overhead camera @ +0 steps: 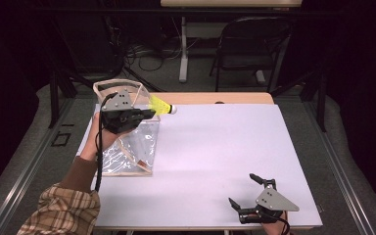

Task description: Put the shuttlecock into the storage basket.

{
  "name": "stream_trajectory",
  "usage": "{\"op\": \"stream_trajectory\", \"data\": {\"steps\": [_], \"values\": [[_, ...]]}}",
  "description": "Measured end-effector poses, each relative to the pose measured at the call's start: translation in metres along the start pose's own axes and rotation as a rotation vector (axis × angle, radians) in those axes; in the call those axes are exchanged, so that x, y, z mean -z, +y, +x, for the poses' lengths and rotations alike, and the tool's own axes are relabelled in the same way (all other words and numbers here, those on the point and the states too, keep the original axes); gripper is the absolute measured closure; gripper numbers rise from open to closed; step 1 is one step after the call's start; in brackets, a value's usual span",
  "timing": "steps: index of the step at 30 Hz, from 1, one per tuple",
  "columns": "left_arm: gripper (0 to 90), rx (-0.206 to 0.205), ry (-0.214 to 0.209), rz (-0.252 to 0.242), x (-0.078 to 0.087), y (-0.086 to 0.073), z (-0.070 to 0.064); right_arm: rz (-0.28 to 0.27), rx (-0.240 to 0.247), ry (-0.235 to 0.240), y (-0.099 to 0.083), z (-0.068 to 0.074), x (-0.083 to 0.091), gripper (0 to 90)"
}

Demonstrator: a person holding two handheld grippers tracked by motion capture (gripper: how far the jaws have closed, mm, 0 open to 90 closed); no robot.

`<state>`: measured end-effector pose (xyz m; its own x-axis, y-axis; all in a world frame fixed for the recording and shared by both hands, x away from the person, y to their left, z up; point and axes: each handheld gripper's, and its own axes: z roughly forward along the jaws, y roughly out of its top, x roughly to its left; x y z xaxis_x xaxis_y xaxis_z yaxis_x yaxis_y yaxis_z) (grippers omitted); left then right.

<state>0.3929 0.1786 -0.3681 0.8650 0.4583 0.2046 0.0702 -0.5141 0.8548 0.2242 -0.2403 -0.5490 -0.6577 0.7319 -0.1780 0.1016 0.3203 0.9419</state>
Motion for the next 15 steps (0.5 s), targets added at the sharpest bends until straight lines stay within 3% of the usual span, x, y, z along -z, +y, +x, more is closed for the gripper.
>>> {"op": "stream_trajectory", "data": {"steps": [15], "values": [[90.0,0.024,0.034,-0.018,0.0036,0.0009,0.008,0.0,0.002,0.006,0.0006,0.0001,-0.0021,0.9]]}}
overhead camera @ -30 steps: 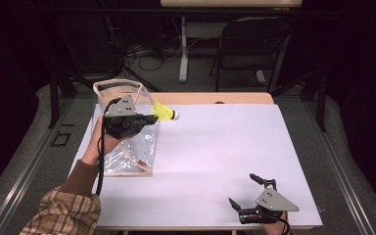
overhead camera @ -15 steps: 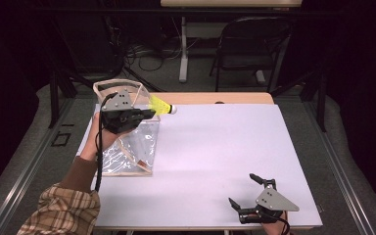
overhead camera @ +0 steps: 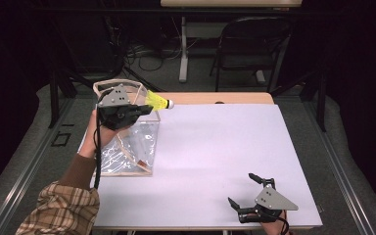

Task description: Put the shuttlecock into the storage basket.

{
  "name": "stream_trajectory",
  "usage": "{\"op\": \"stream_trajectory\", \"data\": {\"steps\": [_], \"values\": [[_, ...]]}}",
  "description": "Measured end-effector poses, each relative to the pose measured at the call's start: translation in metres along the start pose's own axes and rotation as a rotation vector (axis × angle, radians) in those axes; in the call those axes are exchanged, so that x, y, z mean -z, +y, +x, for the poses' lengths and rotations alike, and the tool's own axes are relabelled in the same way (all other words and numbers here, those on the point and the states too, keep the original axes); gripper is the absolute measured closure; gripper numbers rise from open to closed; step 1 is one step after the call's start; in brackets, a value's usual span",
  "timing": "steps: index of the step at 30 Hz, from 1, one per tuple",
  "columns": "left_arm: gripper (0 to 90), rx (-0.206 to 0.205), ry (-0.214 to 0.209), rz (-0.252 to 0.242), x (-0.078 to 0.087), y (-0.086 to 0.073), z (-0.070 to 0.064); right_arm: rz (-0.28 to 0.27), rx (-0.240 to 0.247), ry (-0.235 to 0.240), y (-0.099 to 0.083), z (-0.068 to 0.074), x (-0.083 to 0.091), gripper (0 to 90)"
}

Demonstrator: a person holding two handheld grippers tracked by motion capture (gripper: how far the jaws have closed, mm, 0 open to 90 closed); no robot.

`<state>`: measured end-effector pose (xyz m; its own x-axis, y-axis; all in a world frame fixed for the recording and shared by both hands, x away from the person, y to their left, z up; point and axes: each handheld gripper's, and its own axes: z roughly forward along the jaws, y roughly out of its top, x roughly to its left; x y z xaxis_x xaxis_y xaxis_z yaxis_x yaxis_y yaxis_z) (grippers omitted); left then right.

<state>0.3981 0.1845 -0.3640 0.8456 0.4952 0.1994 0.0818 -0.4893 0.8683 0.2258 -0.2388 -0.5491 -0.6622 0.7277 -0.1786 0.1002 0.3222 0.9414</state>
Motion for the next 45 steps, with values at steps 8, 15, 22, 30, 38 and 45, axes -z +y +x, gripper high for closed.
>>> {"op": "stream_trajectory", "data": {"steps": [8,15,22,30,38,45], "values": [[90.0,0.004,0.026,-0.009,0.004,0.0,0.006,-0.001,0.008,0.001,0.001,0.001,-0.001,0.9],[90.0,0.009,0.046,-0.017,0.008,0.001,0.01,0.0,0.009,0.004,0.001,0.001,-0.001,0.9],[90.0,0.016,0.063,-0.02,0.01,0.0,0.015,0.002,0.002,0.005,0.0,0.001,-0.001,0.8],[90.0,0.017,0.083,-0.024,0.011,0.002,0.02,0.004,0.001,0.004,0.0,0.001,-0.001,0.9],[90.0,0.03,0.103,-0.033,0.014,0.0,0.026,0.001,0.007,0.003,0.0,0.001,0.0,0.9],[90.0,0.048,0.121,-0.042,0.016,-0.002,0.031,0.003,0.002,0.003,0.0,0.001,0.0,0.9]]}}
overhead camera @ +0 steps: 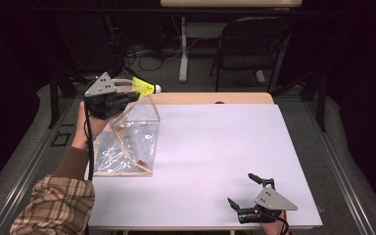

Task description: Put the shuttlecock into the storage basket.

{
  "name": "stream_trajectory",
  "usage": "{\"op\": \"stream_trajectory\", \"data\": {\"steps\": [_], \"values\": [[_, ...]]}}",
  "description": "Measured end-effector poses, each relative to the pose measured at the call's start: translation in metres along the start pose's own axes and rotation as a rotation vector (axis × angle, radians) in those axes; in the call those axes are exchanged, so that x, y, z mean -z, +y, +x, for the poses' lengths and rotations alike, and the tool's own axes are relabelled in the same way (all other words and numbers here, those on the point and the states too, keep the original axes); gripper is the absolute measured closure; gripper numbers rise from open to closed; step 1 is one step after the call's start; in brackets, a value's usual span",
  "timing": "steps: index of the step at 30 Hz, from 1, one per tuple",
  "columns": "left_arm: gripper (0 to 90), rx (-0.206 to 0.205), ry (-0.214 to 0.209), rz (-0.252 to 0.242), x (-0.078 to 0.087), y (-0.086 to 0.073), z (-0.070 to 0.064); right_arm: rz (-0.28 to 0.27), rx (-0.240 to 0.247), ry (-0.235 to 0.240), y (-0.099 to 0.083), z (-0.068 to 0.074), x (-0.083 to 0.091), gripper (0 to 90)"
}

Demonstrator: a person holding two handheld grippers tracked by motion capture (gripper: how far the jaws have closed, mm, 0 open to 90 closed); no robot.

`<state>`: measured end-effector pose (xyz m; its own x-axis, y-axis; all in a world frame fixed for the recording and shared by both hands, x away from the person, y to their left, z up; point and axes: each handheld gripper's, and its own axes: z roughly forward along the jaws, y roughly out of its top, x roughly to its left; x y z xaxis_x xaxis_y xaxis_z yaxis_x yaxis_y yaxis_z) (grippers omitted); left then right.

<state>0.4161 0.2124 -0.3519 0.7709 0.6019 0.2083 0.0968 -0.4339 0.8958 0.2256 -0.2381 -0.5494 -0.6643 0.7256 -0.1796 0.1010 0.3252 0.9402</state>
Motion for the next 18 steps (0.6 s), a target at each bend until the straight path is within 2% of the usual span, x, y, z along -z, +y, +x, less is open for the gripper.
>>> {"op": "stream_trajectory", "data": {"steps": [18], "values": [[90.0,0.041,0.054,0.014,-0.002,-0.008,0.017,0.0,0.0,0.001,0.0,0.0,0.0,0.9]]}}
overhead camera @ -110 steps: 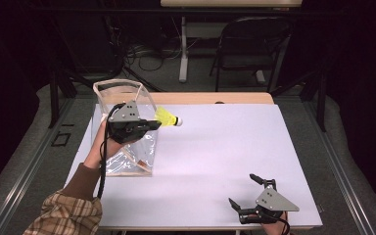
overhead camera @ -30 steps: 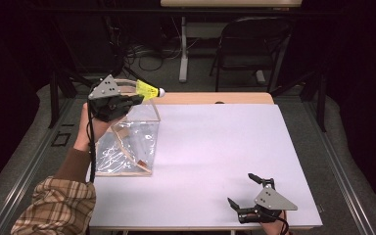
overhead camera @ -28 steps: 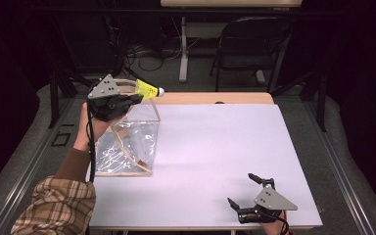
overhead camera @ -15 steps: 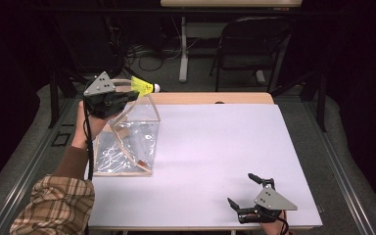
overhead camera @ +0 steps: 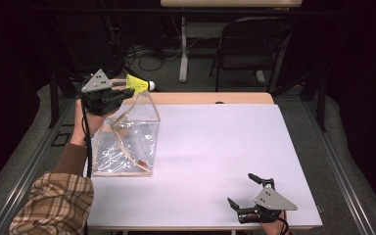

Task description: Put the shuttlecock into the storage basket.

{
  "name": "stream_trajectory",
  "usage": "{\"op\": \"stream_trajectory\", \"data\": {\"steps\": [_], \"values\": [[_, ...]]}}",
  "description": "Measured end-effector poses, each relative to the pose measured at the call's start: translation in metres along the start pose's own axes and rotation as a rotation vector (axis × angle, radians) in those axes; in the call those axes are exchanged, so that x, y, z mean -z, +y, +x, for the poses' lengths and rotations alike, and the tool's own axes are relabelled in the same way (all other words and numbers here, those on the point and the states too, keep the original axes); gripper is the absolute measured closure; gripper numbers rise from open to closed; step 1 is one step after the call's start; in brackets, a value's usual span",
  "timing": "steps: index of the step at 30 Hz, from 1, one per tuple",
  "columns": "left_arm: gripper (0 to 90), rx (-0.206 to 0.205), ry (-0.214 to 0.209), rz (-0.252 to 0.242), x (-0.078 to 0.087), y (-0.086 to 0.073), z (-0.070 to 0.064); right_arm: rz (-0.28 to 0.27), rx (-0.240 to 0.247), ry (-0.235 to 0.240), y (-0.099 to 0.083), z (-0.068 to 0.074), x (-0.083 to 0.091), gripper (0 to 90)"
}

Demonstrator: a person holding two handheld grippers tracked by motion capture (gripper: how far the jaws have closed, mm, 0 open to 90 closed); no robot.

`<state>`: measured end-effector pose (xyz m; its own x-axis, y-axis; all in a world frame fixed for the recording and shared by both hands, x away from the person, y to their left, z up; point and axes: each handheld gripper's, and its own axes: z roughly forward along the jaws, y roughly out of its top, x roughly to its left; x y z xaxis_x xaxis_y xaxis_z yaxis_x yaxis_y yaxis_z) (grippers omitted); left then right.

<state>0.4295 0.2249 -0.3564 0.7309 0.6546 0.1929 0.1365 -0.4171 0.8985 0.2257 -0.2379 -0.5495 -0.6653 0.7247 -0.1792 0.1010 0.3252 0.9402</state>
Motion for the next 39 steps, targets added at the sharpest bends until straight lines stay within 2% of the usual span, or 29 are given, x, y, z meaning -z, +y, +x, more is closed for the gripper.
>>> {"op": "stream_trajectory", "data": {"steps": [39], "values": [[90.0,0.112,0.104,-0.011,0.006,-0.02,0.032,0.002,0.0,-0.002,0.0,0.0,0.0,1.0]]}}
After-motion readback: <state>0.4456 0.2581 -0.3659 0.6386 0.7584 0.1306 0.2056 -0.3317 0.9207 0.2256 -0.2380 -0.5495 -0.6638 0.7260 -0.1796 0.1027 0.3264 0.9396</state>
